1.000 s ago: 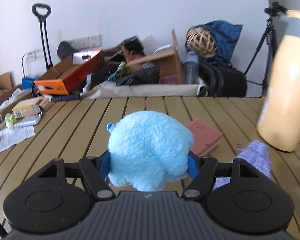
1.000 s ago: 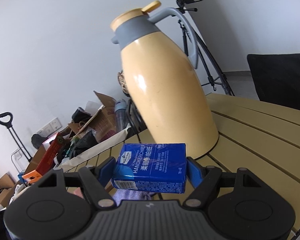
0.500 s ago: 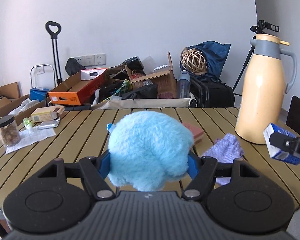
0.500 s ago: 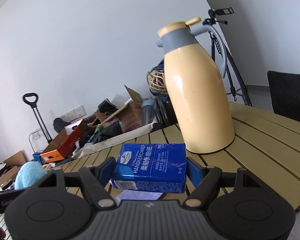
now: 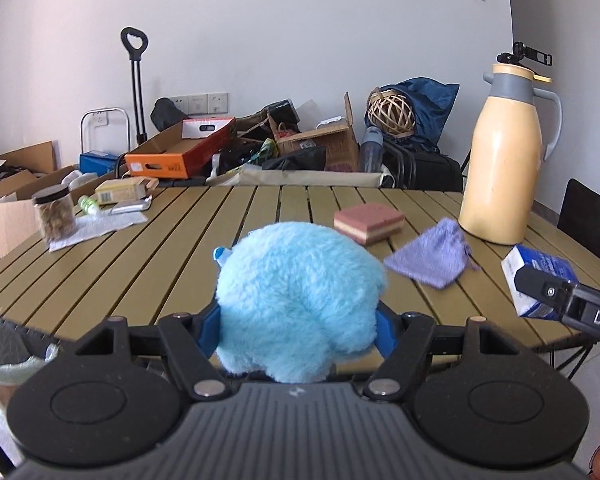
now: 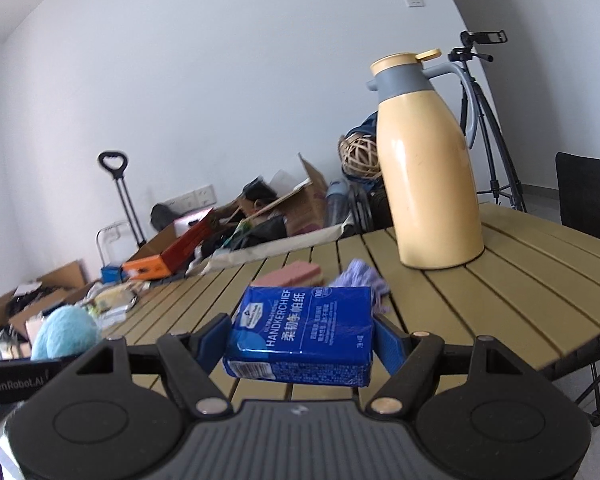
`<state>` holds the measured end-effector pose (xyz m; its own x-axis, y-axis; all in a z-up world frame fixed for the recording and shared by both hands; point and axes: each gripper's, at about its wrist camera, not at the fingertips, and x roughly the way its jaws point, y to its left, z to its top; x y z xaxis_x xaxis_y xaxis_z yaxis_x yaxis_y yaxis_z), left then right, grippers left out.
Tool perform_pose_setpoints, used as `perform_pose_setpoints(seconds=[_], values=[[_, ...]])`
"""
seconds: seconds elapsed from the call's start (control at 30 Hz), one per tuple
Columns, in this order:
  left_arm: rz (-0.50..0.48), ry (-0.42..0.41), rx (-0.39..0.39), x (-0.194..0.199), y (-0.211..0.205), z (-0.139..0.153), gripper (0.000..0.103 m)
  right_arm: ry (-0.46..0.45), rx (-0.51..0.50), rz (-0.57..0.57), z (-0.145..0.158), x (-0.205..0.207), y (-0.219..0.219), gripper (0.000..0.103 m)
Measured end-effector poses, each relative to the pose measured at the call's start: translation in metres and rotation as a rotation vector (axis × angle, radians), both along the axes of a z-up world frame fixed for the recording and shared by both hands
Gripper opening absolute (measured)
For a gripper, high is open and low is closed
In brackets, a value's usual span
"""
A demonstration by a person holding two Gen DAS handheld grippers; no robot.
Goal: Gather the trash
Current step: 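Lift the tissue box and blue toy and carry them down toward the bin, then lower the left tool into the bin and open it to drop the blue toy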
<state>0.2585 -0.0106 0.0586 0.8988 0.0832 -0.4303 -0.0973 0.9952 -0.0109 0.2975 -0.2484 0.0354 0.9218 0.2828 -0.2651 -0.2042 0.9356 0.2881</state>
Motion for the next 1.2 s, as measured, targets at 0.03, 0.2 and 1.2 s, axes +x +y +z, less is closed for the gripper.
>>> perform_pose_setpoints(seconds=[0.03, 0.2, 1.2], values=[[-0.001, 0.002, -0.004, -0.006, 0.002, -0.002, 0.072, 0.005, -0.004, 0.007, -0.003, -0.006, 0.001, 0.074], [0.000, 0.014, -0.009, -0.034, 0.007, -0.013, 0.072, 0.046, -0.037, 0.039, -0.020, -0.033, 0.010, 0.074], [-0.014, 0.206, -0.051, -0.094, 0.033, -0.108, 0.072, 0.319, -0.221, 0.160, -0.101, -0.101, 0.052, 0.074]])
